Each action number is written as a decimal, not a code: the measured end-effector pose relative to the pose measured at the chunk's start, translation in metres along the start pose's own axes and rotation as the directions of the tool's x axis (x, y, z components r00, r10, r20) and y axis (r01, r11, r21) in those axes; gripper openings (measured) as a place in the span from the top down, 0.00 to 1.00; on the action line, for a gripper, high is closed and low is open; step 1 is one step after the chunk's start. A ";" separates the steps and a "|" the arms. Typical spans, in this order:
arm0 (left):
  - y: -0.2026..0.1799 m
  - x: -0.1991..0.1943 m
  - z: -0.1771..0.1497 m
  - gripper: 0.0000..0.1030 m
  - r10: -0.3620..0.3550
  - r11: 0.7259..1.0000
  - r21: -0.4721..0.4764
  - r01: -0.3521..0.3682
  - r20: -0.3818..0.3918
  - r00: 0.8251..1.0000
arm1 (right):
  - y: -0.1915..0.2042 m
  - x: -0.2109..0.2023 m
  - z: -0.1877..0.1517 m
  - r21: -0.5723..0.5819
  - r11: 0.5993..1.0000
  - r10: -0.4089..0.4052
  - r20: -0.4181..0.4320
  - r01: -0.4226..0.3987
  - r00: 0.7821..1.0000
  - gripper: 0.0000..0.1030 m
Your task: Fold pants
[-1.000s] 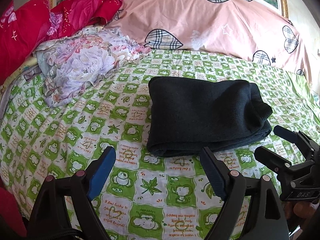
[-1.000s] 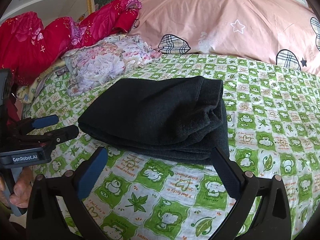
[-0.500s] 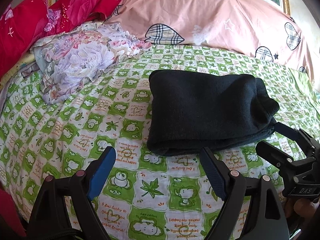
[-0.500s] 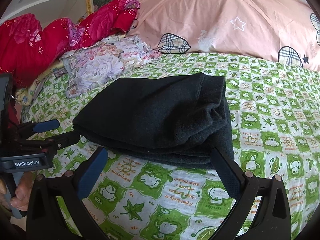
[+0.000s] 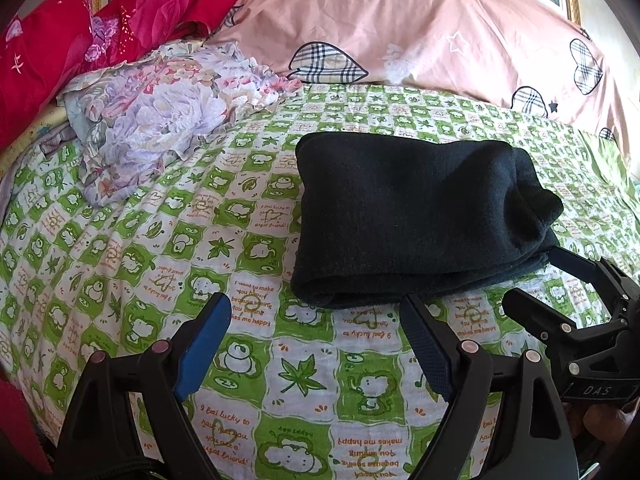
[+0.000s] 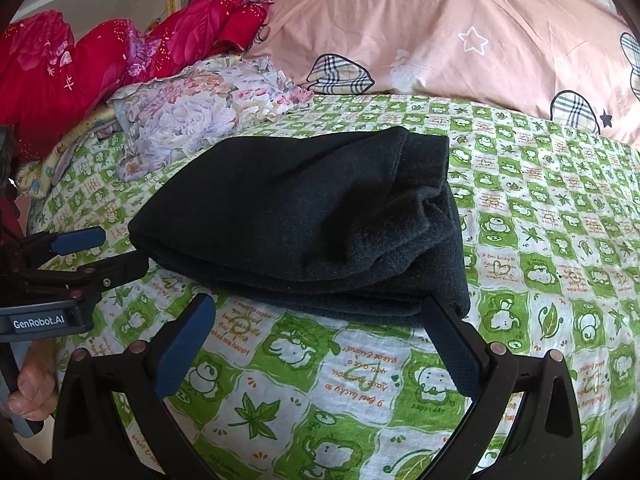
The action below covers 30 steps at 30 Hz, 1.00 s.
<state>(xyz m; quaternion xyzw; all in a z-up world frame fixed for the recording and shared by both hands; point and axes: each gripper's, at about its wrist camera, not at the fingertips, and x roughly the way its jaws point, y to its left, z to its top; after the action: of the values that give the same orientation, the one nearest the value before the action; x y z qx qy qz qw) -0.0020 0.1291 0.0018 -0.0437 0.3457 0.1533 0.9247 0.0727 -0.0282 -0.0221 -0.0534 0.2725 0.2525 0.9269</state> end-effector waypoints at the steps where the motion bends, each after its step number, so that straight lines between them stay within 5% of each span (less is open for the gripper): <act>1: 0.000 0.000 0.000 0.16 0.000 1.000 0.000 0.000 0.001 1.000 | 0.000 0.000 0.000 0.003 1.000 0.001 -0.001 -0.001 1.000 0.00; 30: -0.004 -0.002 0.001 0.15 0.004 0.999 0.035 -0.005 0.010 1.000 | -0.002 -0.003 -0.002 0.032 0.999 0.009 0.009 -0.009 1.000 0.00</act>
<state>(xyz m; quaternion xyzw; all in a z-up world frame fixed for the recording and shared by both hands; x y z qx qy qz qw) -0.0019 0.1251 0.0034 -0.0259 0.3439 0.1495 0.9267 0.0708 -0.0319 -0.0221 -0.0361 0.2727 0.2526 0.9277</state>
